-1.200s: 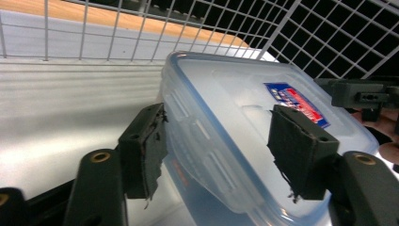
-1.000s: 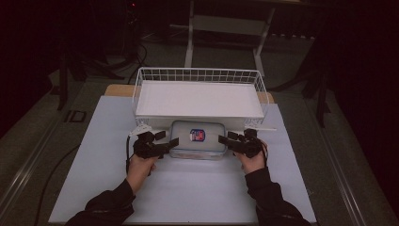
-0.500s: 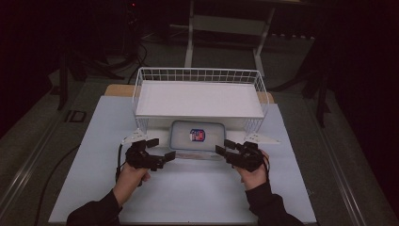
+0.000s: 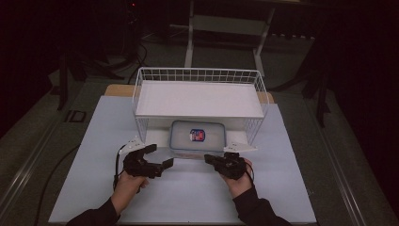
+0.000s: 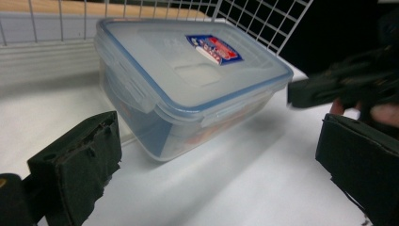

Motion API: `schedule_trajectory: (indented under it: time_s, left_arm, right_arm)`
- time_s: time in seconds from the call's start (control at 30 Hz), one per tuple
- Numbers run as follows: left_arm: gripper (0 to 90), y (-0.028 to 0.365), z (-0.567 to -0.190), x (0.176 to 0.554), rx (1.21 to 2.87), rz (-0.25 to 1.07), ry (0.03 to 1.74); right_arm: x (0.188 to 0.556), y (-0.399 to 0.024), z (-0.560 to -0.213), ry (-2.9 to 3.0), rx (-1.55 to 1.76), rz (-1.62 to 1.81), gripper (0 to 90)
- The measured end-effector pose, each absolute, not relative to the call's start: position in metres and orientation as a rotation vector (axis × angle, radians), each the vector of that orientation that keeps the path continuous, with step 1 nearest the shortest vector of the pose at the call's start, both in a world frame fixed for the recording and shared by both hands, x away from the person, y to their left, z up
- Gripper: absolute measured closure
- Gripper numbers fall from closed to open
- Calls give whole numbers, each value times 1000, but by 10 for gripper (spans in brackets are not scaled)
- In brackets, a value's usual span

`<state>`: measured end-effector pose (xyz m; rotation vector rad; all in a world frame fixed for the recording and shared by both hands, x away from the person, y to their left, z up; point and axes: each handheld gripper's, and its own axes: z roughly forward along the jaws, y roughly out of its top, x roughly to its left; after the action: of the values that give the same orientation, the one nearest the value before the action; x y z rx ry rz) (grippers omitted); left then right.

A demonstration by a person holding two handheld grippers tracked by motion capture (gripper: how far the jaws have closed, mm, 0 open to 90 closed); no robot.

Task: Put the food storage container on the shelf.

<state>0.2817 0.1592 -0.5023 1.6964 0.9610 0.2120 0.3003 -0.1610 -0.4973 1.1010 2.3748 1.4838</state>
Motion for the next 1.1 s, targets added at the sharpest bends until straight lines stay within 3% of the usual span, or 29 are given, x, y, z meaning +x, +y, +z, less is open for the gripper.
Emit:
schedule_trajectory:
  time_s: [1.1]
  left_arm:
    - [6, 168, -507, 283, 1675, 248, 990]
  right_arm:
    - [358, -130, -515, 2323, 1201, 1378, 898]
